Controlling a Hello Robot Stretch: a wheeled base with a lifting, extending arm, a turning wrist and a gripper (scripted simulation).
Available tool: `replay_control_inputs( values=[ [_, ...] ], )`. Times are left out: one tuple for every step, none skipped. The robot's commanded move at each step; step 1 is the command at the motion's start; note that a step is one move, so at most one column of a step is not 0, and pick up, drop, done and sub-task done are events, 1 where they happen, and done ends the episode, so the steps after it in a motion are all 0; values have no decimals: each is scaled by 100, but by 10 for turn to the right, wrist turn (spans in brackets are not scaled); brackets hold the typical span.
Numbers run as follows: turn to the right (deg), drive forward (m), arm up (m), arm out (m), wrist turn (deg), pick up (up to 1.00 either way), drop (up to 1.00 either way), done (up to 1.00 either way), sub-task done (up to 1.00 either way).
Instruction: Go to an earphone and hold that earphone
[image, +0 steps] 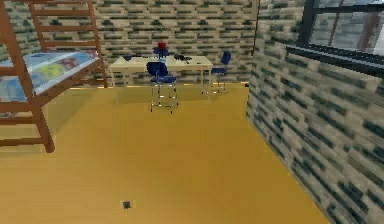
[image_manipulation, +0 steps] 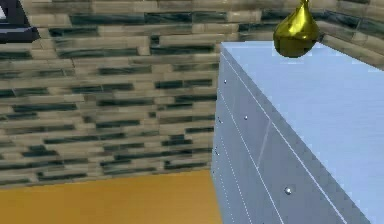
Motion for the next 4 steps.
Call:
replay_control_inputs(
  values=[
    [60, 0, 0, 0, 0, 0, 0, 0, 0],
    [0, 100, 0, 0, 0, 0, 0, 0, 0],
    [210, 0, 0, 0, 0, 0, 0, 0, 0],
    [0, 5, 0, 0, 0, 0, 0, 0, 0]
  ],
)
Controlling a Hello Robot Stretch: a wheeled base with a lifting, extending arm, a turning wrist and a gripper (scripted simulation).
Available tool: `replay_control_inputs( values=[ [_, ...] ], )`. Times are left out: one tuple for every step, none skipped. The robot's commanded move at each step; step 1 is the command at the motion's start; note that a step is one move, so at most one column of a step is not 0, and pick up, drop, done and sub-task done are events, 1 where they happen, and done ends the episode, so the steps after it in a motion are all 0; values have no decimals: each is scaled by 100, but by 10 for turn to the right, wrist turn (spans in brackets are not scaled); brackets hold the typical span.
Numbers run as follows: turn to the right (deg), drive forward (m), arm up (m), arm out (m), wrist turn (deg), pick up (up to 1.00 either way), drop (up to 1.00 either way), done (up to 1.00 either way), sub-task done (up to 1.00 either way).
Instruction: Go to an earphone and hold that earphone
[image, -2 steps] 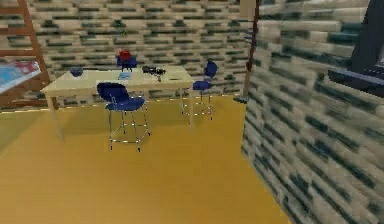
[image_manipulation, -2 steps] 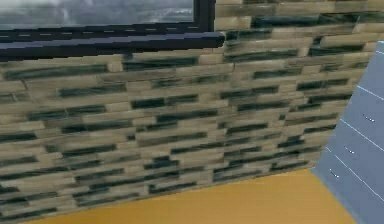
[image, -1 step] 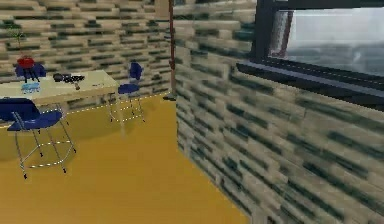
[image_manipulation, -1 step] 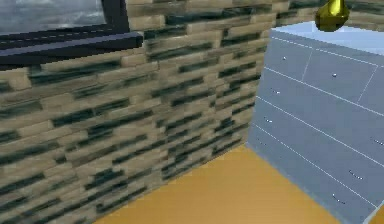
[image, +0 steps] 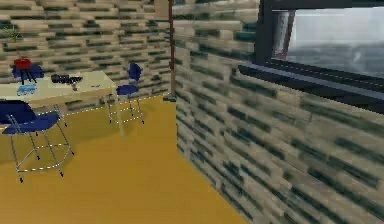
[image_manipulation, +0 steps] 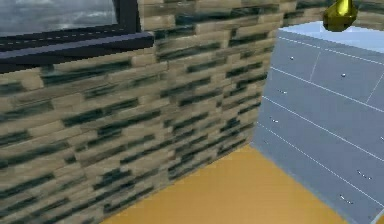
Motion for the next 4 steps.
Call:
replay_control_inputs(
  values=[
    [-210, 0, 0, 0, 0, 0, 0, 0, 0],
    [0, 100, 0, 0, 0, 0, 0, 0, 0],
    [-360, 0, 0, 0, 0, 0, 0, 0, 0],
    [0, 5, 0, 0, 0, 0, 0, 0, 0]
  ],
)
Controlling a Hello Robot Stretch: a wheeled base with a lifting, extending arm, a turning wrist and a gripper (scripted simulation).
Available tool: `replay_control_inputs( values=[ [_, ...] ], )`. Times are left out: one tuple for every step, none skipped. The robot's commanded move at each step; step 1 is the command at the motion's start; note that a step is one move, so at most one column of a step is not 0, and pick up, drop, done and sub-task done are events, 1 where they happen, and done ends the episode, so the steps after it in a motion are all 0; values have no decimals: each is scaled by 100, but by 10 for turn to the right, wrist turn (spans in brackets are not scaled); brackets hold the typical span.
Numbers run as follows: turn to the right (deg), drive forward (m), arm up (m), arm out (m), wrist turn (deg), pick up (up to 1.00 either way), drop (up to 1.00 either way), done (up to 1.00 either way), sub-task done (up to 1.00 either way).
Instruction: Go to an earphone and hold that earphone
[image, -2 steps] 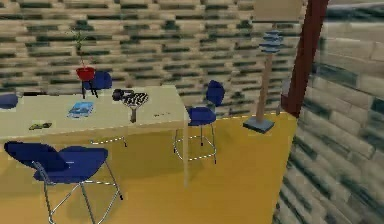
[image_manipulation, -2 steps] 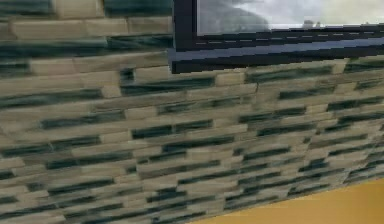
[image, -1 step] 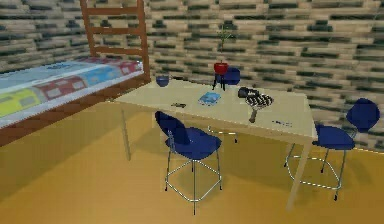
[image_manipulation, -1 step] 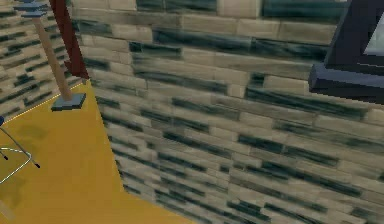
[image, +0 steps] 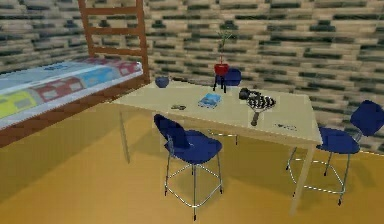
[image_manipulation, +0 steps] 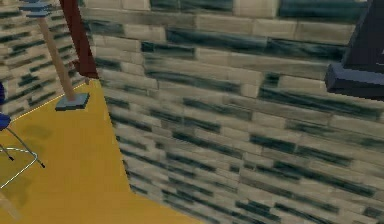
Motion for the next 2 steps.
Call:
replay_control_inputs(
  values=[
    [360, 0, 0, 0, 0, 0, 0, 0, 0],
    [0, 65, 0, 0, 0, 0, 0, 0, 0]
  ],
)
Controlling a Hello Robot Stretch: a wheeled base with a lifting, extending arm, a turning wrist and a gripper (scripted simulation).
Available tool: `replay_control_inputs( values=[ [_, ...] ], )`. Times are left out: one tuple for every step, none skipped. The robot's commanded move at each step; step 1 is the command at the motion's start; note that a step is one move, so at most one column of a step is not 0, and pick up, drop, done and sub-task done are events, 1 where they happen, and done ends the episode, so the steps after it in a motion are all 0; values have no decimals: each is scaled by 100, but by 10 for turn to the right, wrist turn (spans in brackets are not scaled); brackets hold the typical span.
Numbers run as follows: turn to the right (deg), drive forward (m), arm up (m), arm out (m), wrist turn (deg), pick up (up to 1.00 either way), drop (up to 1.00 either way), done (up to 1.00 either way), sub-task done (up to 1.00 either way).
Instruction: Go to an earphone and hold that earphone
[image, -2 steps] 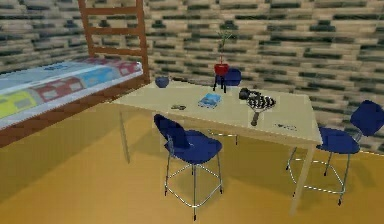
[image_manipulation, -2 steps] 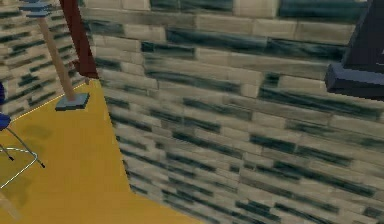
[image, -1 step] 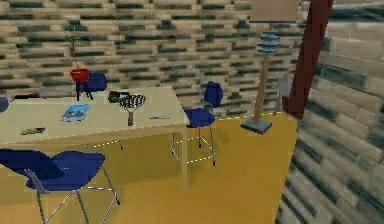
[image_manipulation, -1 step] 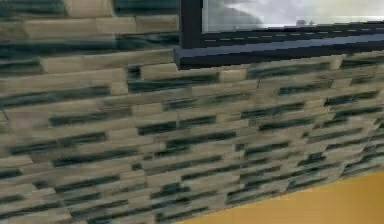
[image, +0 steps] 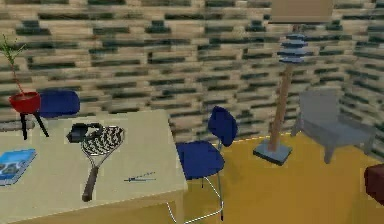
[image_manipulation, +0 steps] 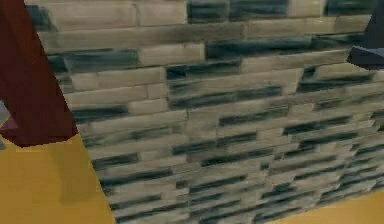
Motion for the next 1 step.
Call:
replay_control_inputs(
  values=[
    [-450, 0, 0, 0, 0, 0, 0, 0, 0]
  ],
)
